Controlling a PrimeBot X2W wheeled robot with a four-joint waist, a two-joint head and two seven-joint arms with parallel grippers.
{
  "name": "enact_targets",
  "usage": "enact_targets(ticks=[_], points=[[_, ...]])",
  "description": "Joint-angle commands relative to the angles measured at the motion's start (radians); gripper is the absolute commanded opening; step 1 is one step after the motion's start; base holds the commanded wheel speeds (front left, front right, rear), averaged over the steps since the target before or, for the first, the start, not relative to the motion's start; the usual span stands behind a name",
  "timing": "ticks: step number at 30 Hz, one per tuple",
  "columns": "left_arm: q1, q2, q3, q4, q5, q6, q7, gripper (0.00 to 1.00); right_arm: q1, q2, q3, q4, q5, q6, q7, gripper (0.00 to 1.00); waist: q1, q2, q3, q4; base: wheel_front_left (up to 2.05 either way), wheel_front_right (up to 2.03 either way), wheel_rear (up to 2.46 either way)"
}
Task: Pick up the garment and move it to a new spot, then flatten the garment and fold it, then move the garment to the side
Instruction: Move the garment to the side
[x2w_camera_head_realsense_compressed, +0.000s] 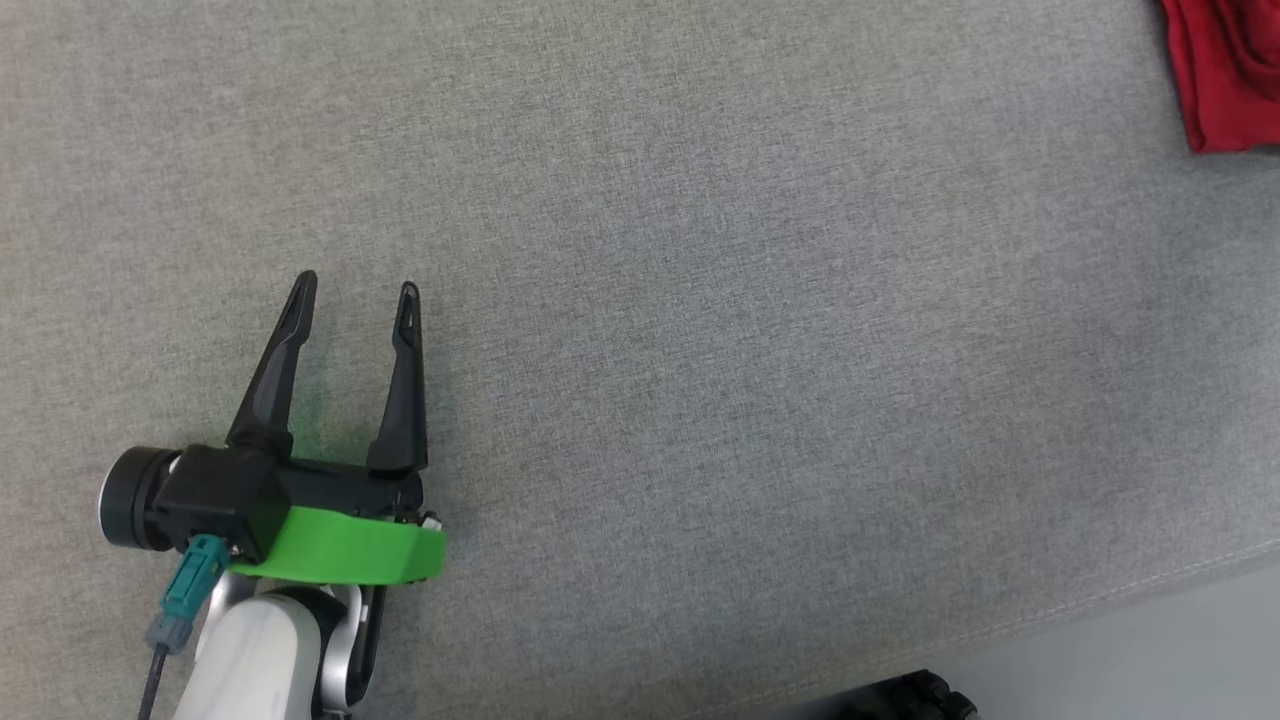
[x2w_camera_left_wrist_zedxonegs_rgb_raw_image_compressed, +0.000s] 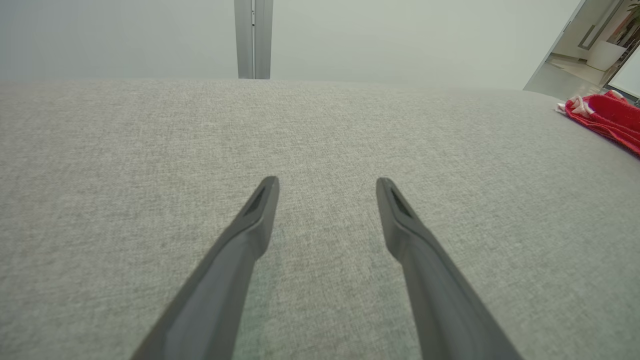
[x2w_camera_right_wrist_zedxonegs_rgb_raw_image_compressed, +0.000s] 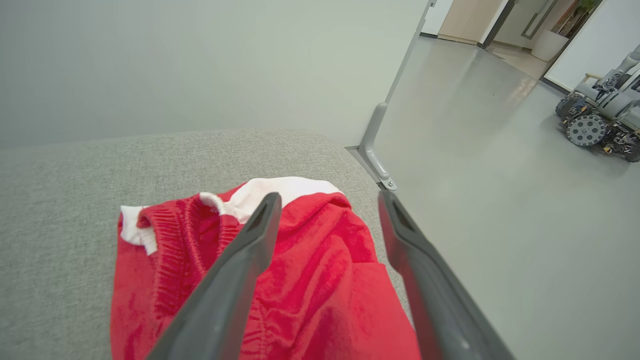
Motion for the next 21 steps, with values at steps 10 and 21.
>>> enact_targets(ticks=[10,21], points=[[0.016,-0.018,0.013,0.063,-0.042,0.008,-0.038,1.0,0.096,0.114,0.098,-0.176,-0.033,0.0,-0.003,1.0,-0.0001,0.0,-0.114,0.006,0.0,0.0,0.0],[0.014,-0.054,0.076,0.203,-0.101,0.015,-0.083,1.0,0.249,0.171,0.374,-0.334,0.114,0.0,-0.003,1.0,-0.0001,0.0,-0.302,0.055,0.0,0.0,0.0]])
